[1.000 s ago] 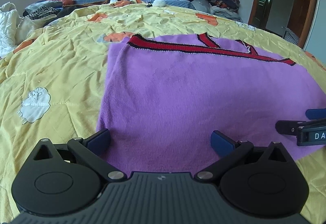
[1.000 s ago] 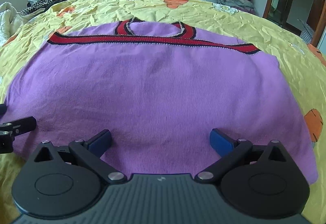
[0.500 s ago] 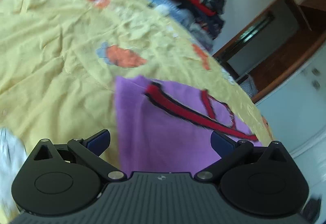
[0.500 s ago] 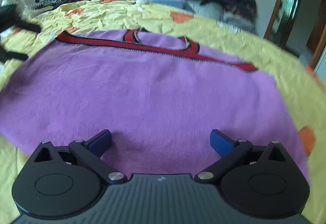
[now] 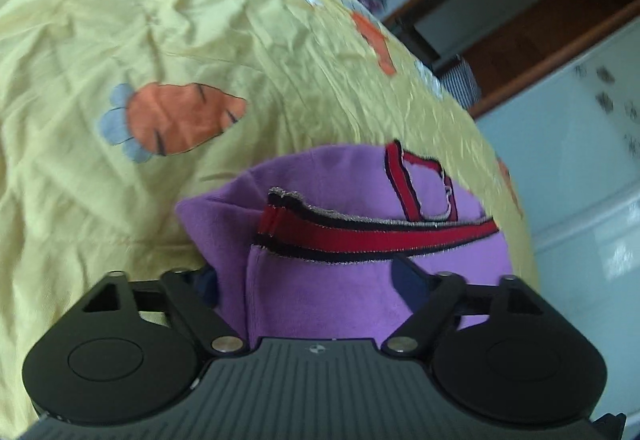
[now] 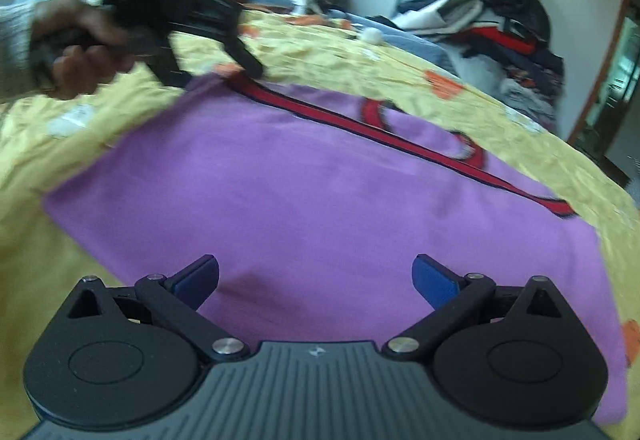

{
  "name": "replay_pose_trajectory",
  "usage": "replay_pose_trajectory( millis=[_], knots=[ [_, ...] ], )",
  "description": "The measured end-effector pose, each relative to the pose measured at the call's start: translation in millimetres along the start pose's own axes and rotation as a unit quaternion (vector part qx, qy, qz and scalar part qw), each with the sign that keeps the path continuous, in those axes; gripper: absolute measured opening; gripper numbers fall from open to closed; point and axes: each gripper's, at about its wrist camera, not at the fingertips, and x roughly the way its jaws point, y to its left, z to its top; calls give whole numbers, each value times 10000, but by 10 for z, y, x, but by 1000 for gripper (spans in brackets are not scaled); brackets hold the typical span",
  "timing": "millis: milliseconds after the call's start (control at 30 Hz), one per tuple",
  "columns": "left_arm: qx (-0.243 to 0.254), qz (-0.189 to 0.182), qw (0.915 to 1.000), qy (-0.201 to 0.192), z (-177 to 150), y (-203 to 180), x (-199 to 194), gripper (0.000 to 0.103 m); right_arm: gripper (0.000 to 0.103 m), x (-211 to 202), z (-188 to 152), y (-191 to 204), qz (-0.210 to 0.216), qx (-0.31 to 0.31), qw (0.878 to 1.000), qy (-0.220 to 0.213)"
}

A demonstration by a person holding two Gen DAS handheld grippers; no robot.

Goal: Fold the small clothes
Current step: 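Grasp the folded sweater edge with the left gripper, then grasp the sweater edge with the right gripper while the left gripper holds its edge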

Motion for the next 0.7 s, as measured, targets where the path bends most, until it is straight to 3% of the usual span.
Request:
replay_pose_trajectory(
  millis=[33,133,300,367,567,600,667,700],
  knots=[
    [-26,-22,10000,55,36,20,19,63,103,2,23,63,102,-33,9999,-14],
    [-135,-112,9995,247,88,128,72,10,103,-1,85,245,337,-125,9993,-79],
    [-447,-456,9977,247,89,303,131,11,103,0,193,604,643,-594,9960,-165],
    [-559,-507,9969,212,73,341,105,11,103,-35,218,821,620,-1050,9921,-310],
    [-610,-475,9968,184,62,336,105,11,101,-107,69,1545,399,-2787,9557,-863],
    [-591,-463,9970,182,62,331,105,11,97,-116,31,1618,436,-2974,9496,-891],
    [-563,-449,9973,173,57,333,101,11,79,-71,-56,1790,165,-3442,9334,-1000],
    [-556,-446,9973,168,57,332,107,11,63,-33,-75,1848,39,-3585,9282,-999]
  ],
)
